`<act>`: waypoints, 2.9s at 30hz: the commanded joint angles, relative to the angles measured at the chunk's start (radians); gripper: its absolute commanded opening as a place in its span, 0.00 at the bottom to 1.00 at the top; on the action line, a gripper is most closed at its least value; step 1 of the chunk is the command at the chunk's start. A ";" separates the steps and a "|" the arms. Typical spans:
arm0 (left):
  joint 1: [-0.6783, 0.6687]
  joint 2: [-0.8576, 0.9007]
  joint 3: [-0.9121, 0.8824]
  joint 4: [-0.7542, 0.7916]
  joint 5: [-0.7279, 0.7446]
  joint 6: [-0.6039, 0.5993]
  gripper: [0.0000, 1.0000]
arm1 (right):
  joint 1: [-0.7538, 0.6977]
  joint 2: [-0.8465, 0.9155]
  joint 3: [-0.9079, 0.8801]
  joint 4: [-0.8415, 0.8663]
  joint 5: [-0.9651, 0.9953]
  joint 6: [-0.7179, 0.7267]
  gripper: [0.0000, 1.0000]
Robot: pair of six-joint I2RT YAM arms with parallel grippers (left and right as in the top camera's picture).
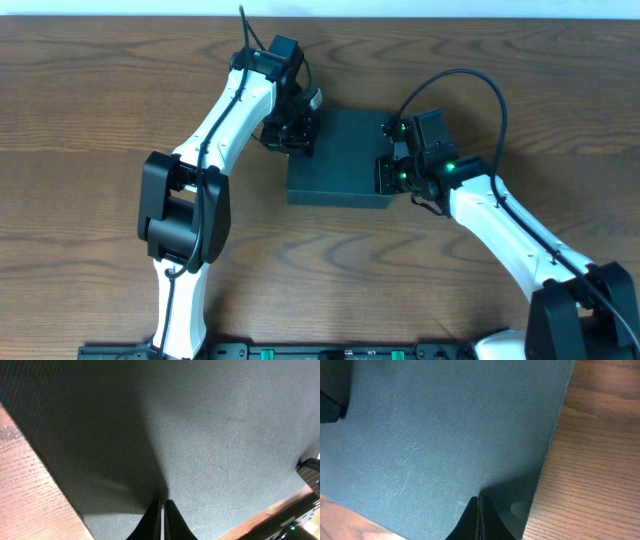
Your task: Pack container
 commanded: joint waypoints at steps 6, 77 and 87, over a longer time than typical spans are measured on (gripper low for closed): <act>-0.002 0.021 -0.034 -0.022 -0.036 -0.073 0.06 | -0.011 0.018 0.106 -0.202 -0.088 -0.116 0.01; -0.002 -0.970 -0.032 -0.109 -0.089 0.021 0.95 | 0.366 -1.038 -0.044 -0.476 0.331 0.173 0.99; -0.002 -0.976 -0.032 -0.110 -0.089 0.021 0.95 | 0.366 -1.038 -0.044 -0.577 0.331 0.173 0.99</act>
